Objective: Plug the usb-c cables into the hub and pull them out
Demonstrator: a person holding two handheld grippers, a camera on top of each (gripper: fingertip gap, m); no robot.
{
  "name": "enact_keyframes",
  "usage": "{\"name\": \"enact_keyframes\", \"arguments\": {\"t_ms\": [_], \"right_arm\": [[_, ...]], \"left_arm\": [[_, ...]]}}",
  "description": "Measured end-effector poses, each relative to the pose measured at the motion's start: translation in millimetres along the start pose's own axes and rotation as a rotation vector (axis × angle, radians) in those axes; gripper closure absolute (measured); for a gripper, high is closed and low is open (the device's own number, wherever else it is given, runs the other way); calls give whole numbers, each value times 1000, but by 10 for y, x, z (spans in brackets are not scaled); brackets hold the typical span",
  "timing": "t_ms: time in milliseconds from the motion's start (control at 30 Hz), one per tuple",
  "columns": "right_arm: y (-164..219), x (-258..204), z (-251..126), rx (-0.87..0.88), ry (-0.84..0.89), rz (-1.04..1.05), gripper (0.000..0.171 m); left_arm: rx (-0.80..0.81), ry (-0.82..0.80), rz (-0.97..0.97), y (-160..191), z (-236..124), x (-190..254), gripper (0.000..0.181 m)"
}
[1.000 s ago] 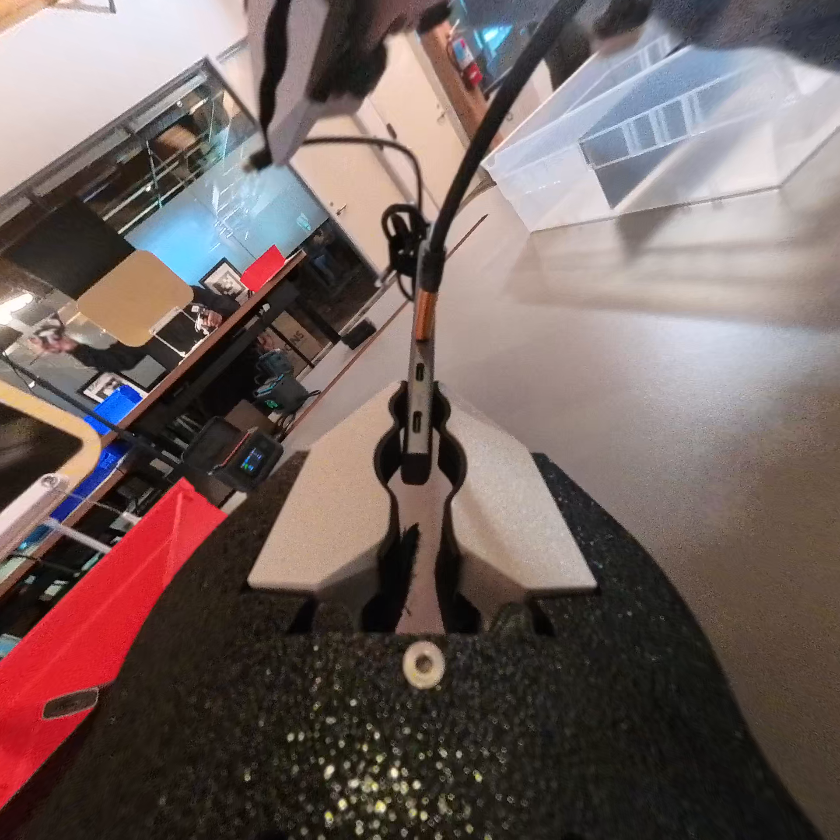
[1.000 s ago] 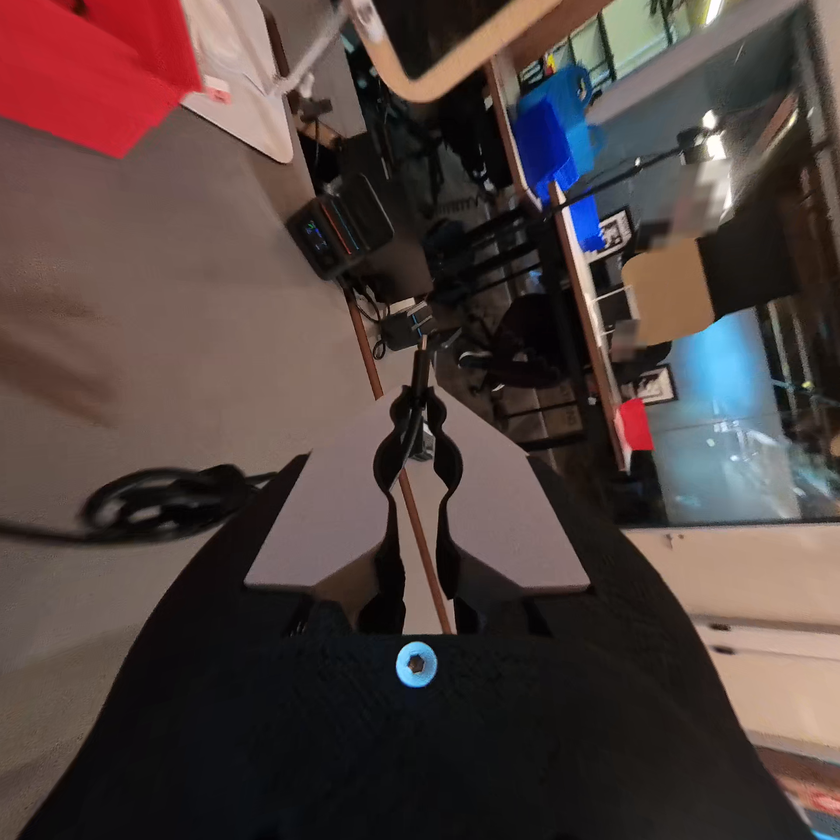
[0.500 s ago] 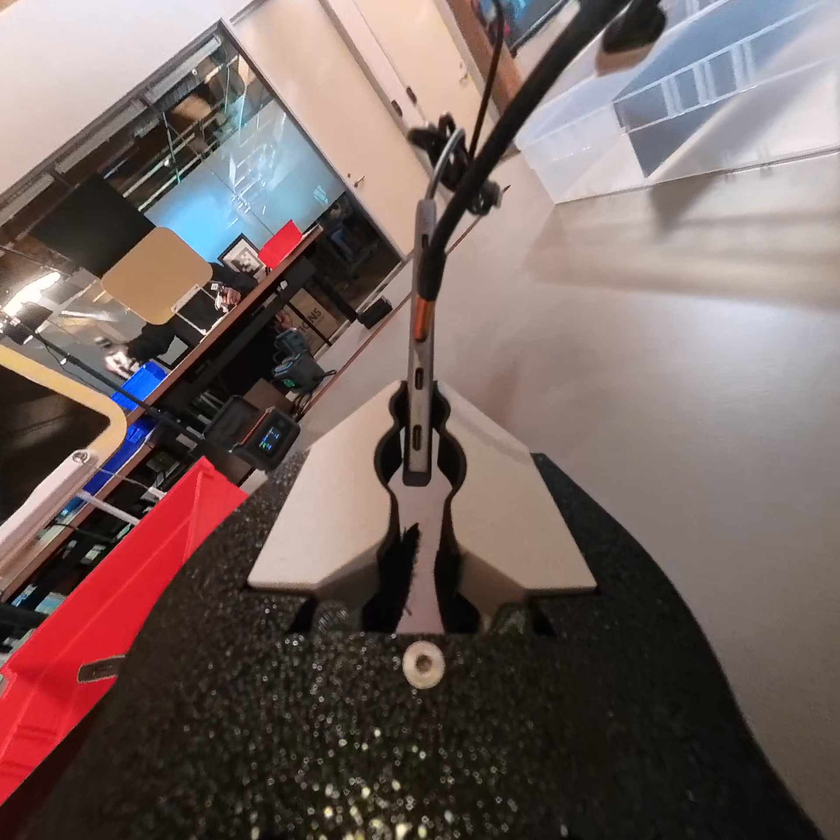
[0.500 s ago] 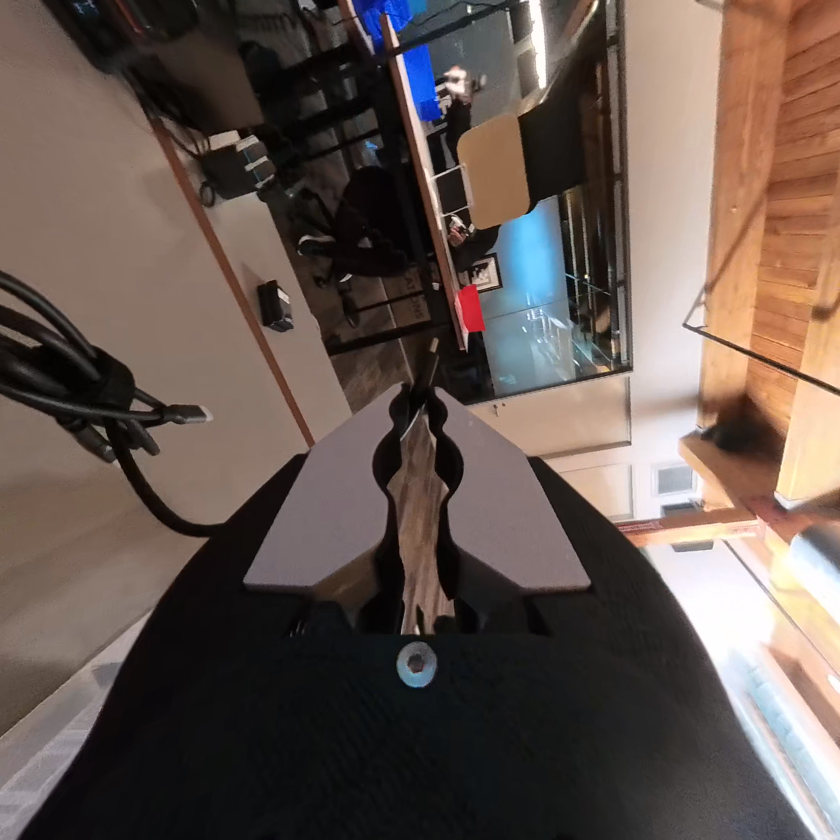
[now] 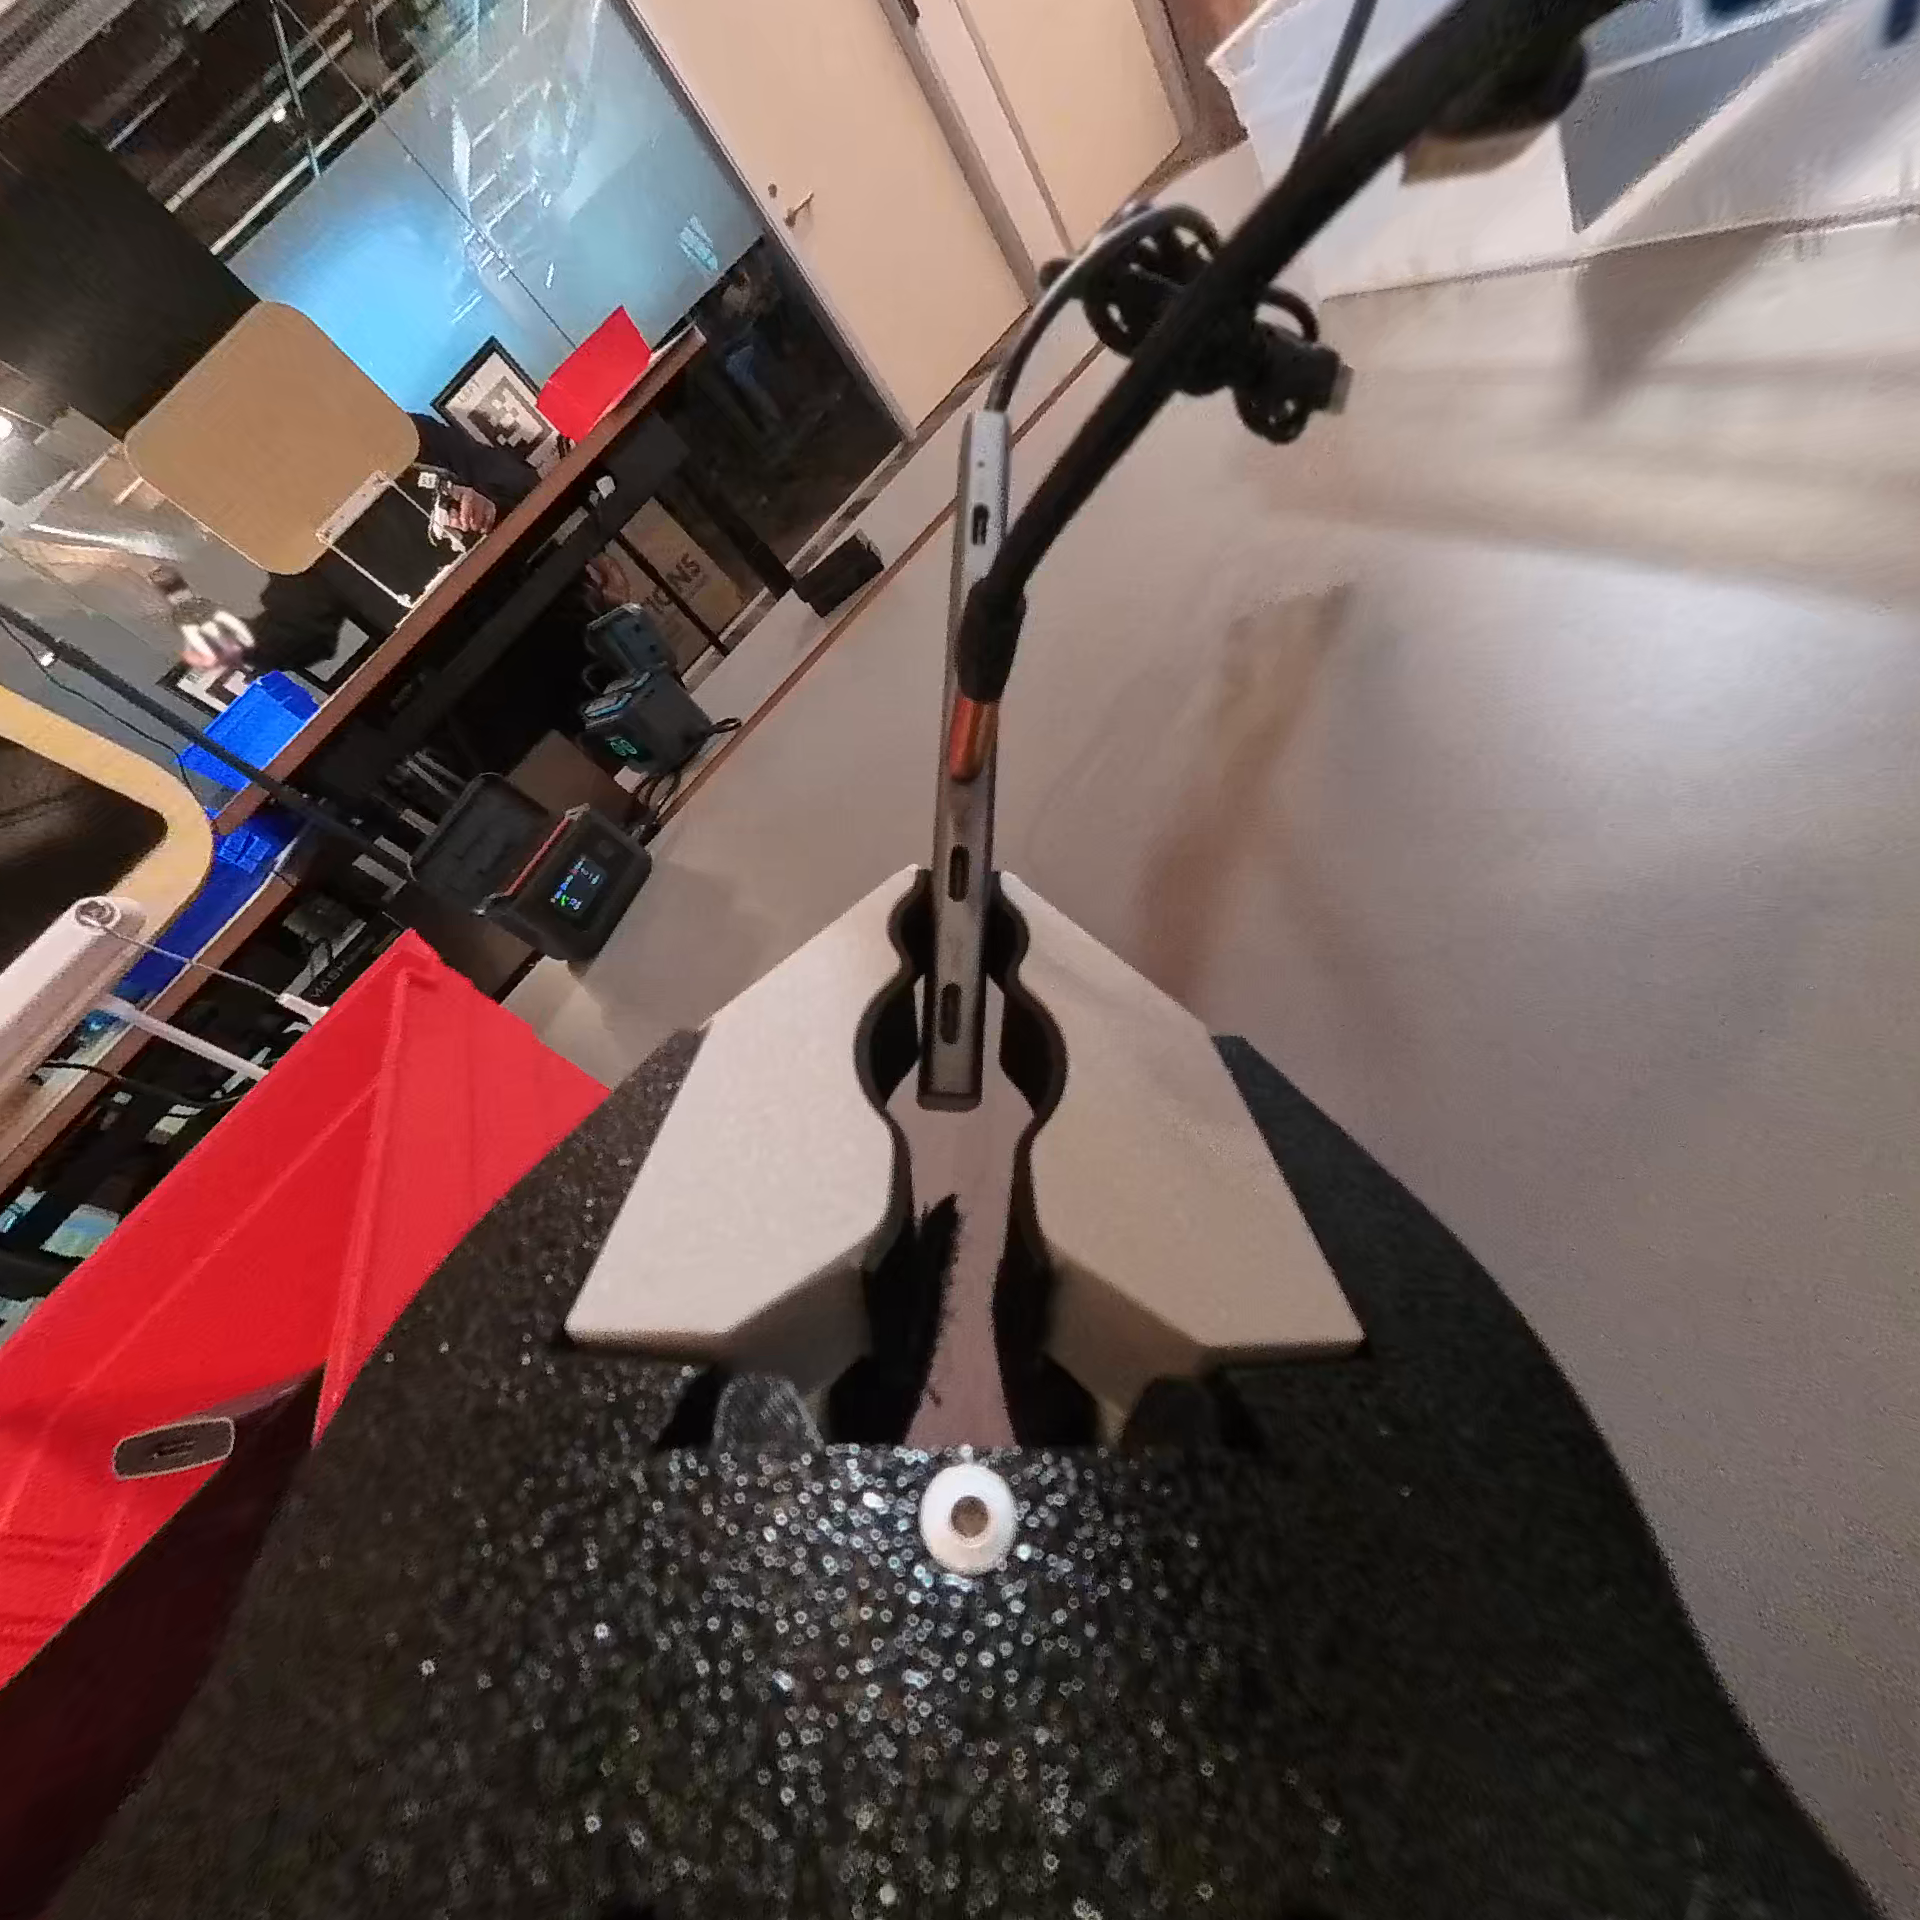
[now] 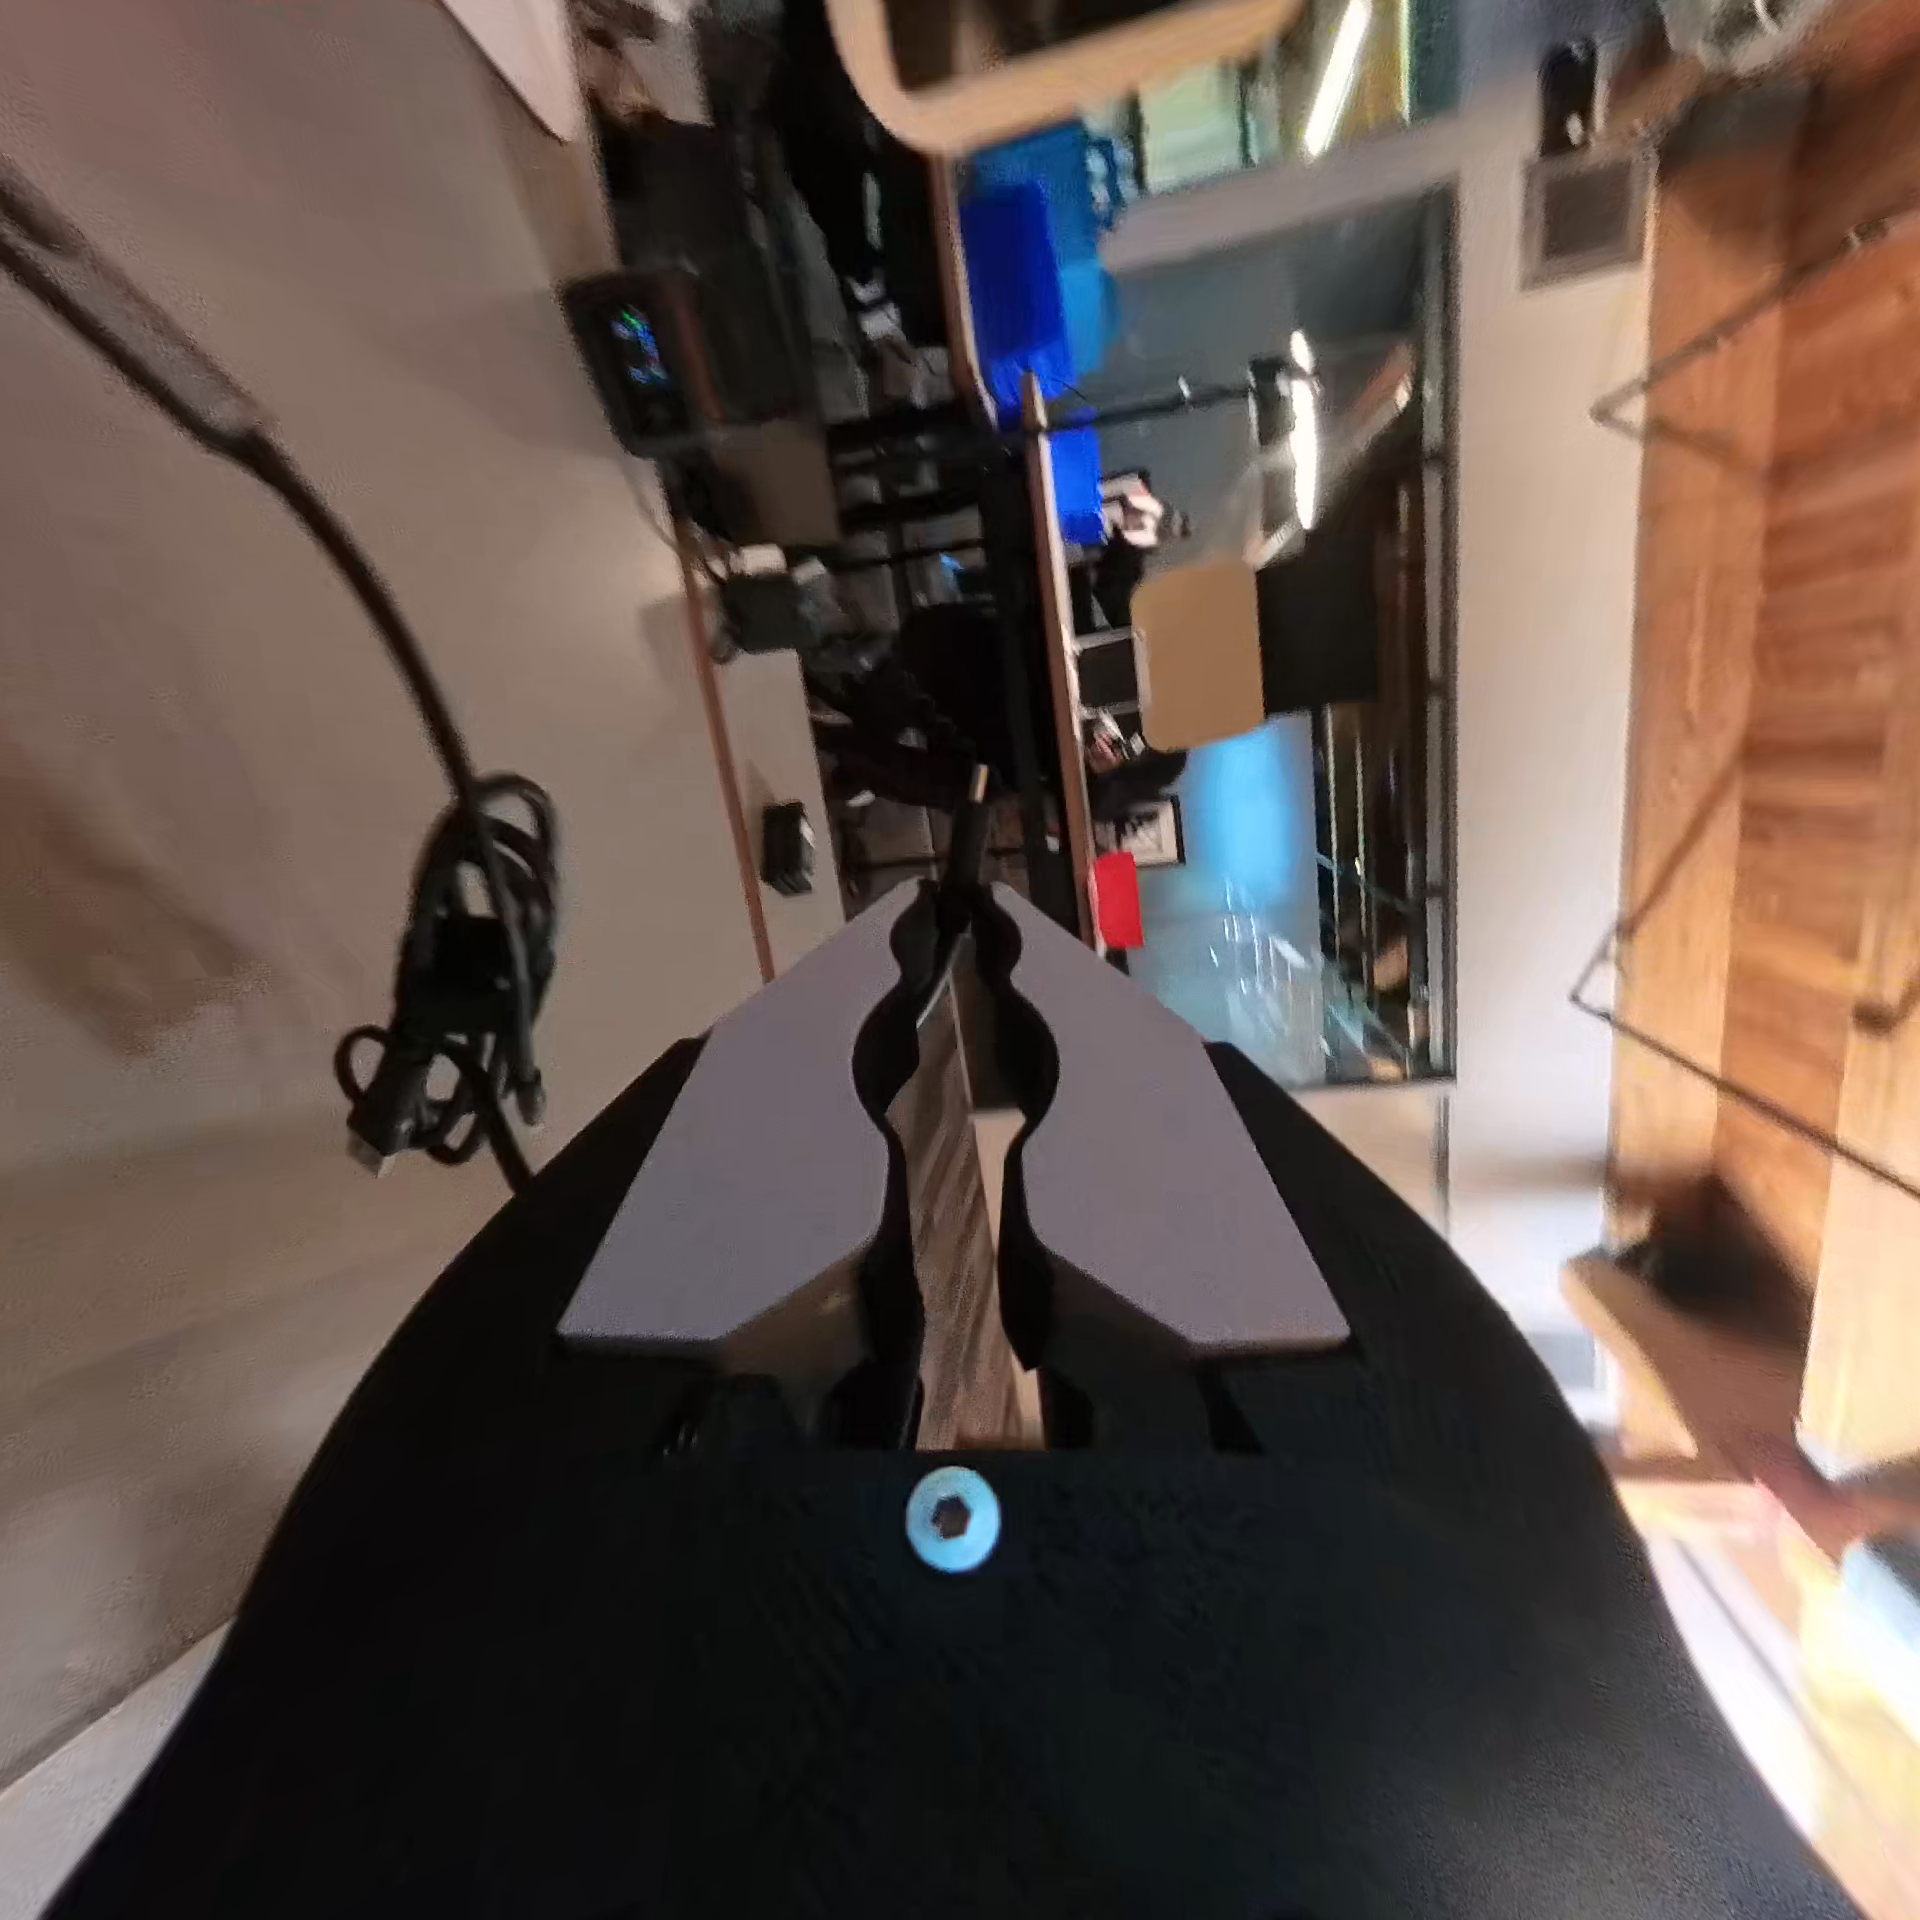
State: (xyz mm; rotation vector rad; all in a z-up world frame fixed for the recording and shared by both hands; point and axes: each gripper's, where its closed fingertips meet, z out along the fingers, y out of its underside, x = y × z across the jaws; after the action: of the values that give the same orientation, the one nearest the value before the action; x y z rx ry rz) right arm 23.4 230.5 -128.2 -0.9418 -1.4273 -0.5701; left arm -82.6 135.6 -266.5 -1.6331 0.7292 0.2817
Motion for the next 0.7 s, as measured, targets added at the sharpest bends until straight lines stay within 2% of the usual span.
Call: {"name": "enact_keyframes", "arguments": {"t_ms": [200,333,433,567,700], "right_arm": [[813,683,-32,-201,171,111,165],[1228,1094,-82,-239,251,229,165],[1491,1378,-144,-286,328,242,166],[1479,1459,-111,-177,285,420,166],[1154,1496,-176,-64,286,476,166]], "left_arm": [[134,-19,-97,-192,-130,-113,175],[248,-23,-230,-355,-304,-269,174],[300,-45,-355,-398,-465,-486,174],[264,-75,-355,-384,-527,-696,174],[157,-93,-228,-345,-410,-713,174]]}}
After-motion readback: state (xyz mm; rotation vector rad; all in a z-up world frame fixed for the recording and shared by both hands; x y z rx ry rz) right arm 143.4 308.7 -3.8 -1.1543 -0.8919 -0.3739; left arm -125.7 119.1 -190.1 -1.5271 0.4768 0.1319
